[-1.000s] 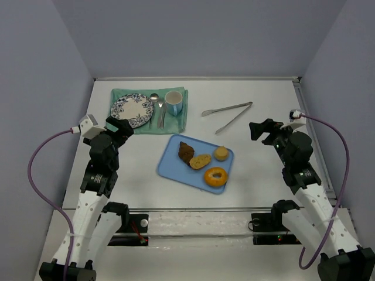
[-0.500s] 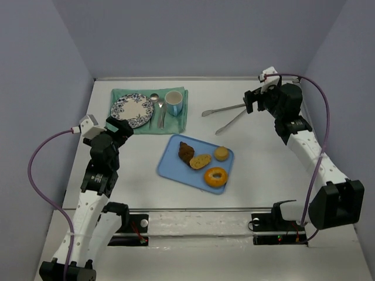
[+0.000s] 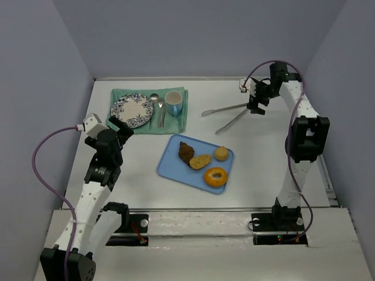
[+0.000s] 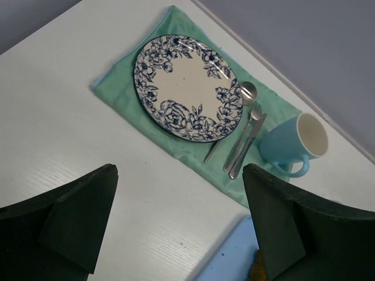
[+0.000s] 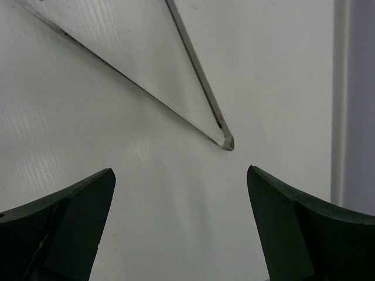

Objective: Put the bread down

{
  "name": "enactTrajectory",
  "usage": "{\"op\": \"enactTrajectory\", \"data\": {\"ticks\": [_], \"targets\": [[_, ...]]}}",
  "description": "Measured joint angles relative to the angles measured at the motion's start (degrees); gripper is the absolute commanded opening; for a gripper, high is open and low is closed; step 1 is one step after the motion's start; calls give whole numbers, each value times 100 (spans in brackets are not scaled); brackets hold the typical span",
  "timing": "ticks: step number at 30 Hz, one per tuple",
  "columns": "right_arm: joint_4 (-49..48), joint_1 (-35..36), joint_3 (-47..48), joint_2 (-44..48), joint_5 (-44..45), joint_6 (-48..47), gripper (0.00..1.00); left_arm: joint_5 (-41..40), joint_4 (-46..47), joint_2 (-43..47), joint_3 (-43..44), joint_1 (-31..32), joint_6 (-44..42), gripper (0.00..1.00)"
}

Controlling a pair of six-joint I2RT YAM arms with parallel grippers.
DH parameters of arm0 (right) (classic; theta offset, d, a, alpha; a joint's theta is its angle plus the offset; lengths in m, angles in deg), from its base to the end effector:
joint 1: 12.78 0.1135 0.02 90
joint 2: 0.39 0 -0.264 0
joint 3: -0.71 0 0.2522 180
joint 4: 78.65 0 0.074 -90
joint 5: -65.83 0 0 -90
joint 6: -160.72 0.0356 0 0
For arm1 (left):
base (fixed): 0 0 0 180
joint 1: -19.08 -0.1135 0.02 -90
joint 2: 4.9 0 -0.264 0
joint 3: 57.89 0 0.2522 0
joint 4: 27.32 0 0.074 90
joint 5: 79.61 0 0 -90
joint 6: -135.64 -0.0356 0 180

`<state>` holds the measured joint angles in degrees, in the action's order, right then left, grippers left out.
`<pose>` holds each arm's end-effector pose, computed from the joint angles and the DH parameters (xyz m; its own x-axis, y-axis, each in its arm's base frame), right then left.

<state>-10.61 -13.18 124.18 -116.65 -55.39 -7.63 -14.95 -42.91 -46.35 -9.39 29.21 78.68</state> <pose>0.4380 0.0154 0.2907 0.0653 -0.8380 -0.5417 -0.9050 0.1790 -0.3860 0.1773 -0.0162 0.3034 0.0180 -0.5038 -0.8636 -0.2957 0.8225 -0.4859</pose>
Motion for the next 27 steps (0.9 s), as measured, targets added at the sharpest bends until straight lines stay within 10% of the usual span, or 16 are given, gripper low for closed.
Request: {"op": "enactTrajectory", "data": {"ticks": [27], "targets": [[938, 138, 2865, -3167, -431, -925, 100, -553, -168, -1325, 385, 0, -74, 99]]}}
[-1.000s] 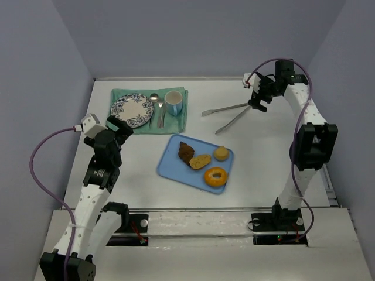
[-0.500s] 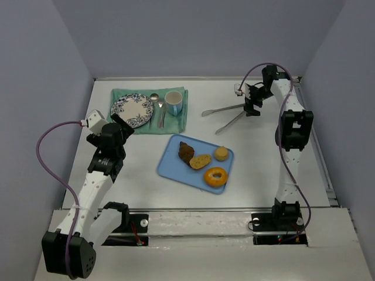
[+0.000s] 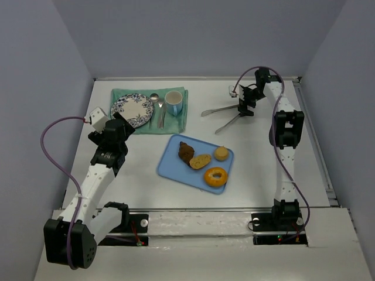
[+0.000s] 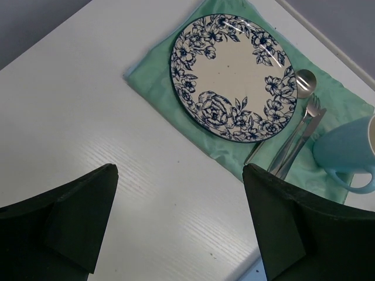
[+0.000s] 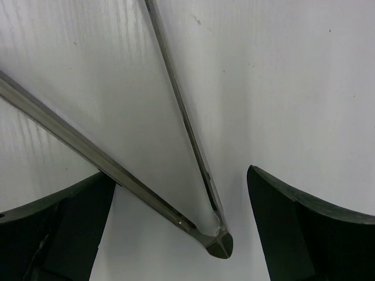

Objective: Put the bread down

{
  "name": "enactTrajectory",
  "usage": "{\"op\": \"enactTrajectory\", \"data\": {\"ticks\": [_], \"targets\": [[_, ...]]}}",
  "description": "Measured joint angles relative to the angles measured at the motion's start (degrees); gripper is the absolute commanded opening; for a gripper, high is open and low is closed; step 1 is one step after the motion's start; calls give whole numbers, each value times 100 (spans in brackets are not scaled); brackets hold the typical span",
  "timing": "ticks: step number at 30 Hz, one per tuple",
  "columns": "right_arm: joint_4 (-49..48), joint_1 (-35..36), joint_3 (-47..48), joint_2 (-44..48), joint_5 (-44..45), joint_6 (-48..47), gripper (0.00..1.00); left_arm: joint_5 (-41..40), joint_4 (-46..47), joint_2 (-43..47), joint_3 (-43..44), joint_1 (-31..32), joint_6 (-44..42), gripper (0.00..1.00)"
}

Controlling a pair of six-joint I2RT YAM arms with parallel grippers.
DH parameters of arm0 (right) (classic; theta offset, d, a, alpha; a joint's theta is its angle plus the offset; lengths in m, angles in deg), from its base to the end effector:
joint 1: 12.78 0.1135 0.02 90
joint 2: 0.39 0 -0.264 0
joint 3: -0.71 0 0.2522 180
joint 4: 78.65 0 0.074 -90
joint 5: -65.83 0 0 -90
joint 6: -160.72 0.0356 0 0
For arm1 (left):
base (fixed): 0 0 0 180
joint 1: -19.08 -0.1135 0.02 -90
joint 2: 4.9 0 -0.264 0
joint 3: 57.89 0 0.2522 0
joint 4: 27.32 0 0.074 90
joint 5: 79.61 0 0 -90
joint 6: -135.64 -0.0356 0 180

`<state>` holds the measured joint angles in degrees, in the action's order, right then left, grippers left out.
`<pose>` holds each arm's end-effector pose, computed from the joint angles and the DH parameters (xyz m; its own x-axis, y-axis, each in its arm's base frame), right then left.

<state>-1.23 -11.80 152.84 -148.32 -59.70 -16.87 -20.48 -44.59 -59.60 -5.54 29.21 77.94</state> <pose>0.5245 0.0297 0.1736 0.1413 -0.8108 -0.5680 -0.9641 0.0177 -0.2650 0.2177 -0.0203 0.2835 -0.1058 -0.4470 -0.8882 -0.4512 0.8176 -0.3577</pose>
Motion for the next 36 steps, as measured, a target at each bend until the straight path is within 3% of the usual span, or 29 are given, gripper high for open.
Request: {"op": "enactTrajectory", "data": {"ticks": [14, 23, 32, 35, 36], "targets": [[396, 313, 553, -297, -96, 98, 99, -85, -20, -280, 109, 0, -31, 99], [968, 348, -59, -122, -437, 52, 95, -59, -15, -302, 111, 0, -31, 99], [485, 699, -249, 31, -149, 874, 94, -44, -15, -302, 109, 0, -31, 99], [380, 813, -249, 37, -59, 1054, 89, -44, -13, -302, 109, 0, -31, 99], [358, 844, -247, 39, -42, 1097, 84, -44, -15, -302, 111, 0, -31, 99]]}}
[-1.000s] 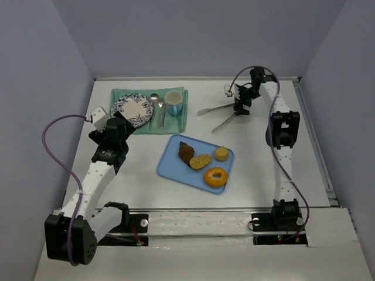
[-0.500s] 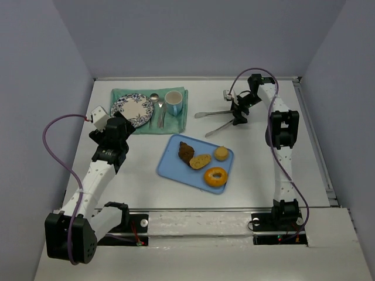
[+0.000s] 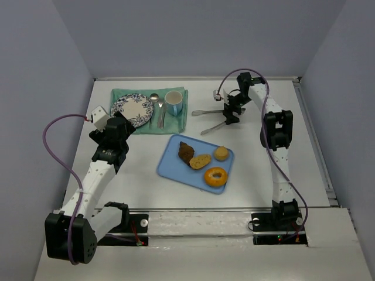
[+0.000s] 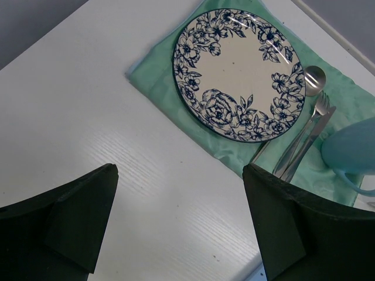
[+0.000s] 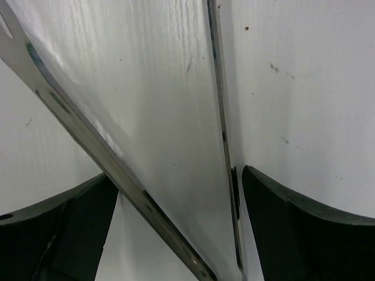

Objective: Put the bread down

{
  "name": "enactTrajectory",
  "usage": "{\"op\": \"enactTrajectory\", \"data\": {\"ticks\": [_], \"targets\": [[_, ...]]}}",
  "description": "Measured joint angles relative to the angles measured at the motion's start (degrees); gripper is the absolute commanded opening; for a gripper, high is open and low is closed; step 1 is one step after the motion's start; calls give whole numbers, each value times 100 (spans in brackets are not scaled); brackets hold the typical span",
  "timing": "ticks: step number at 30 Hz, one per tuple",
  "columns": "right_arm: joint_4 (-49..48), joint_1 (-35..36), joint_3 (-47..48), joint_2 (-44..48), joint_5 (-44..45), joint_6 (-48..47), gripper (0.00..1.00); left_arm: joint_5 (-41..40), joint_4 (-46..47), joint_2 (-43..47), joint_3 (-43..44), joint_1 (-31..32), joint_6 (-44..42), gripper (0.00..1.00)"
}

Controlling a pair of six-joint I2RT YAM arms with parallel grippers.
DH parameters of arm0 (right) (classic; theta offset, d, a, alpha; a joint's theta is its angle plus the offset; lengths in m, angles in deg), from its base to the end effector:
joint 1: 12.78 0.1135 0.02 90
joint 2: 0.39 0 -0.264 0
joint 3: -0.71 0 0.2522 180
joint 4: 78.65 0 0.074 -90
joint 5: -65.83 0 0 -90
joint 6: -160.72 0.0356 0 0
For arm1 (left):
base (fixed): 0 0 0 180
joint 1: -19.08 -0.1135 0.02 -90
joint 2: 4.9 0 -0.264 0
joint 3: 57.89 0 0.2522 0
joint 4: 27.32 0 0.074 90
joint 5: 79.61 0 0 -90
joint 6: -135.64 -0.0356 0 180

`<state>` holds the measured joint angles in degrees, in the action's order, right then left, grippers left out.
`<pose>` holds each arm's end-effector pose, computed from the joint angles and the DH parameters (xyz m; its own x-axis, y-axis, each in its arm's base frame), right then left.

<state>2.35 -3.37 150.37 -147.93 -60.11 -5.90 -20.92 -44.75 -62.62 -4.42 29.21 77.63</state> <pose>0.5043 0.1048 0.1636 0.0134 -0.7962 -0.6049 -0.9982 0.0245 -0.0544 0.2273 -0.0218 0.2794 -0.1362 -0.4355 -0.8898 -0.4684 0.8198 -0.3295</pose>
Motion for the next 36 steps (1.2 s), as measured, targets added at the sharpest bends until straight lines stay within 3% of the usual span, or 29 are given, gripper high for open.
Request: {"op": "enactTrajectory", "data": {"ticks": [6, 7, 13, 21, 26, 29, 32, 36], "targets": [[-4, 22, 0, -2, 0, 55, 49, -2, -7, 39, -2, 0, 0, 99], [-17, 28, 0, -2, 0, 90, 34, -4, -11, 63, -2, 0, 0, 99], [-168, 52, -273, 146, 57, 168, 7, -48, -52, 492, -4, 0, 2, 99], [-415, 81, -2011, 1333, 439, 103, 7, -42, -68, 1027, -74, 0, 4, 99], [-1394, 39, -3084, 2533, 343, 1029, 7, 116, -42, 1211, -79, 0, 4, 99], [-2627, 31, -3823, 3447, 308, 2483, 7, 339, 92, 1263, -79, 0, 4, 99], [-4317, 31, -4843, 4538, 745, 4881, 7, 529, 236, 1263, -81, 0, 0, 99], [-5466, 31, -6308, 5783, 968, 7211, 7, 793, 459, 1255, -81, 0, -57, 99]]}}
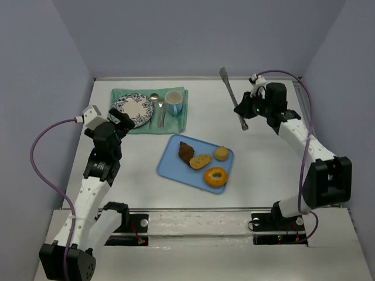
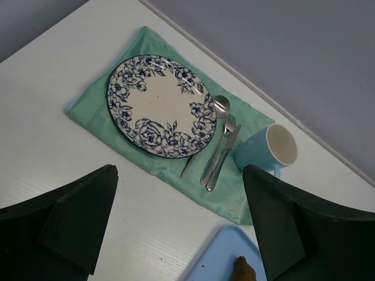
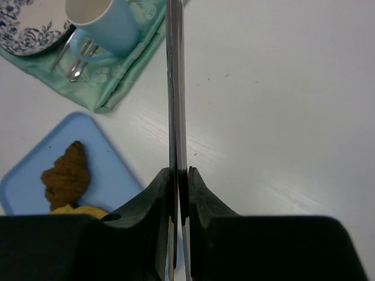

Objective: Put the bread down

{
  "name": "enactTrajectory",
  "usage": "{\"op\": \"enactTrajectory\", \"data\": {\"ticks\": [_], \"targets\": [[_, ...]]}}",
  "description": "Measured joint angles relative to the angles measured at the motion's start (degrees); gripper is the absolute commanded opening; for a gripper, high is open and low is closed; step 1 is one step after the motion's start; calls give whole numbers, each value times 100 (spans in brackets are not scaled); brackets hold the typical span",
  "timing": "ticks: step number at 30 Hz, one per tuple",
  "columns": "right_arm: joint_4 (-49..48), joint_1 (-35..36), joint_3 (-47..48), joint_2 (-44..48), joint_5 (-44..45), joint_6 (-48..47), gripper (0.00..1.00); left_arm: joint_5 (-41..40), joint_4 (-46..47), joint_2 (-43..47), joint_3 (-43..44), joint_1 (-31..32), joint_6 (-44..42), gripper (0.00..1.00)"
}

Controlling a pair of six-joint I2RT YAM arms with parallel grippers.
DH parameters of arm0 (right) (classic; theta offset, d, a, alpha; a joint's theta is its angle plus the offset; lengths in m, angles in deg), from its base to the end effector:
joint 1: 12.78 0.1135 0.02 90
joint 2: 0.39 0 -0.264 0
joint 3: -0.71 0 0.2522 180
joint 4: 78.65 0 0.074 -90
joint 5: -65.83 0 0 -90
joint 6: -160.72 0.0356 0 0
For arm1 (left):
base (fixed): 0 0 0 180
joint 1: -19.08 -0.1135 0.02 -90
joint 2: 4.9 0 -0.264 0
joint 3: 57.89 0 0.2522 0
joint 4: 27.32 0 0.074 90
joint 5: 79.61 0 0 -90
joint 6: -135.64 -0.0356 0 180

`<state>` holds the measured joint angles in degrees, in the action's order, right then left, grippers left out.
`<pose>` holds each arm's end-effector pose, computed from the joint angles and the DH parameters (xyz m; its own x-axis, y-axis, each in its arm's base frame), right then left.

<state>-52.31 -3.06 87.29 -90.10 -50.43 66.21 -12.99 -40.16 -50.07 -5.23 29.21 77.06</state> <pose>0.3548 0.0768 0.3116 -0.4416 -0.1472 -0.8850 -0.5676 0.8098 0.1485 0.1897 -0.0195 0.3237 0.0403 -0.4933 -0.8689 -0.2420 0.8389 -0.4875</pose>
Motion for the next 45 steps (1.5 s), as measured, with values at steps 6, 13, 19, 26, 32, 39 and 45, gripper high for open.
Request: {"op": "enactTrajectory", "data": {"ticks": [6, 13, 19, 26, 32, 39, 45], "targets": [[-175, 317, -2068, 1683, 798, 1810, 10, 350, 293, 39, -131, 0, -72, 99], [907, 535, -3058, 3460, 1744, 2575, 29, 645, 428, 278, -363, 0, -94, 99], [1547, 529, -2920, 3779, 1829, 2680, 37, 704, 452, 531, -407, 0, -94, 99], [2483, 538, -2540, 3637, 1478, 2577, 46, 686, 516, 809, -544, 0, -90, 99], [3167, 538, -2159, 3650, 1263, 2428, 47, 686, 529, 813, -557, 0, -90, 99], [3873, 669, -1580, 3482, 1126, 2234, 47, 686, 531, 809, -557, 0, -87, 99], [4387, 1060, -1390, 3254, 1154, 2184, 48, 684, 531, 809, -557, 0, -87, 99]]}}
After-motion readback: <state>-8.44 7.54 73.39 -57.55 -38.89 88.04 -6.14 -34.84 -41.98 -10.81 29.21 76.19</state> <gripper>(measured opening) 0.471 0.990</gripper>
